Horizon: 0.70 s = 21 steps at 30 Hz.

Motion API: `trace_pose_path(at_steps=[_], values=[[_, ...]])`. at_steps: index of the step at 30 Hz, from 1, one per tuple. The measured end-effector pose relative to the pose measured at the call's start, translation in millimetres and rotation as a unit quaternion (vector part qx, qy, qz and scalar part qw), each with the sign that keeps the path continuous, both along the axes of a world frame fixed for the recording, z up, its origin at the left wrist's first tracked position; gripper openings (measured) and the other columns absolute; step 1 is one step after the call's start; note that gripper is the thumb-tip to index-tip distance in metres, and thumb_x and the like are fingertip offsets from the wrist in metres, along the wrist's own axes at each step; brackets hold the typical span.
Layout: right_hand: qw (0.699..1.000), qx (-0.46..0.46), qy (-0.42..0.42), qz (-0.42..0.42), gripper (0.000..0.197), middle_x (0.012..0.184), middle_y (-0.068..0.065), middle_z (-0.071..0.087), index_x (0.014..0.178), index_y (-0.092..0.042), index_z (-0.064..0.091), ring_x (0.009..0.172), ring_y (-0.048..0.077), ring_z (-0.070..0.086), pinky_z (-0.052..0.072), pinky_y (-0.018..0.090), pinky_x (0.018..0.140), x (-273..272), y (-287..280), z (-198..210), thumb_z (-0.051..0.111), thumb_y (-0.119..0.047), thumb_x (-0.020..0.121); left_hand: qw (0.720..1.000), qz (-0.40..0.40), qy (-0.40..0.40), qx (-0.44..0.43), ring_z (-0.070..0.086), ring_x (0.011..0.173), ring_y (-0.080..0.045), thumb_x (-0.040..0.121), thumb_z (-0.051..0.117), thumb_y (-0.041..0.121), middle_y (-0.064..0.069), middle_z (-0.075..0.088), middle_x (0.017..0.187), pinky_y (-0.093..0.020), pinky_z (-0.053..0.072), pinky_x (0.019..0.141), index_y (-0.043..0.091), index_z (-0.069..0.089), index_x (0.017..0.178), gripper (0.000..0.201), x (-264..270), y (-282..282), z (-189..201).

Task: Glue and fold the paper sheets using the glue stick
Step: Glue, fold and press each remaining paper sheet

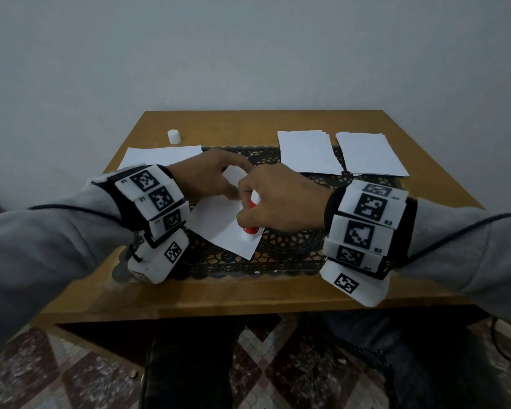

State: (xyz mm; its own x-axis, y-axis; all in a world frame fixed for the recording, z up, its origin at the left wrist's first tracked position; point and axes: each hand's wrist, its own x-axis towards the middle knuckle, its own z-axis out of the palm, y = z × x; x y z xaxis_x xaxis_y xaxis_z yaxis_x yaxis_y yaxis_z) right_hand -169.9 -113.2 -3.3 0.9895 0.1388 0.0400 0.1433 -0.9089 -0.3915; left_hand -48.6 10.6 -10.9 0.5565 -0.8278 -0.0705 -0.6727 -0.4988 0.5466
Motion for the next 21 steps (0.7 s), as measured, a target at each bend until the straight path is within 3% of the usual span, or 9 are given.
trace_pose_path(at_steps=[3, 8, 12, 15, 18, 21], values=[[1.0, 0.002, 0.012, 0.014, 0.024, 0.079, 0.006, 0.066, 0.081, -0.008, 0.067, 0.068, 0.017, 0.059, 0.048, 0.032, 0.059, 0, 2, 1, 0.068, -0.032, 0.081, 0.998, -0.011, 0.008, -0.054, 0.059, 0.103, -0.027, 0.079, 0.073, 0.003, -0.001, 0.068, 0.11, -0.046, 0.047, 0.095, 0.021, 0.07, 0.107, 0.033, 8, -9, 12], [1.0, 0.004, 0.015, 0.023, 0.025, 0.073, 0.002, 0.061, 0.085, -0.007, 0.067, 0.056, 0.011, 0.049, 0.041, 0.025, 0.052, -1, 3, 2, 0.068, -0.032, 0.082, 0.998, -0.043, 0.042, -0.025, 0.063, 0.083, 0.002, 0.081, 0.071, 0.001, 0.005, 0.072, 0.094, -0.018, 0.047, 0.08, 0.023, 0.073, 0.09, 0.024, 15, -27, 27], [1.0, 0.006, 0.009, 0.024, 0.025, 0.078, 0.004, 0.065, 0.082, -0.008, 0.068, 0.064, 0.015, 0.056, 0.045, 0.03, 0.058, -2, 1, 1, 0.068, -0.032, 0.081, 0.997, -0.055, 0.017, 0.06, 0.057, 0.071, 0.006, 0.08, 0.072, 0.003, 0.006, 0.073, 0.089, -0.018, 0.045, 0.078, 0.029, 0.073, 0.083, 0.026, 16, -38, 26], [1.0, 0.016, -0.006, 0.02, 0.024, 0.08, 0.004, 0.067, 0.079, -0.009, 0.068, 0.071, 0.019, 0.06, 0.048, 0.034, 0.062, -3, -3, 0, 0.068, -0.033, 0.081, 0.994, -0.061, 0.032, 0.086, 0.057, 0.06, 0.008, 0.082, 0.07, 0.001, 0.015, 0.072, 0.073, -0.009, 0.045, 0.064, 0.025, 0.075, 0.084, 0.025, 15, -37, 30], [0.998, 0.056, -0.035, -0.013, 0.021, 0.08, 0.001, 0.064, 0.075, -0.011, 0.067, 0.074, 0.015, 0.057, 0.045, 0.03, 0.064, -5, -13, 6, 0.068, -0.031, 0.081, 0.997, -0.023, 0.025, 0.076, 0.059, 0.062, 0.009, 0.081, 0.069, 0.0, 0.019, 0.071, 0.07, -0.005, 0.046, 0.063, 0.017, 0.076, 0.089, 0.02, 16, -27, 36], [0.988, 0.118, -0.075, -0.062, 0.021, 0.077, 0.002, 0.064, 0.068, -0.013, 0.067, 0.072, 0.012, 0.054, 0.042, 0.027, 0.063, -5, -29, 19, 0.067, -0.029, 0.081, 0.997, 0.036, -0.017, 0.065, 0.057, 0.067, 0.004, 0.079, 0.071, 0.004, 0.011, 0.071, 0.078, -0.01, 0.042, 0.064, 0.021, 0.075, 0.081, 0.017, 20, -14, 37]])
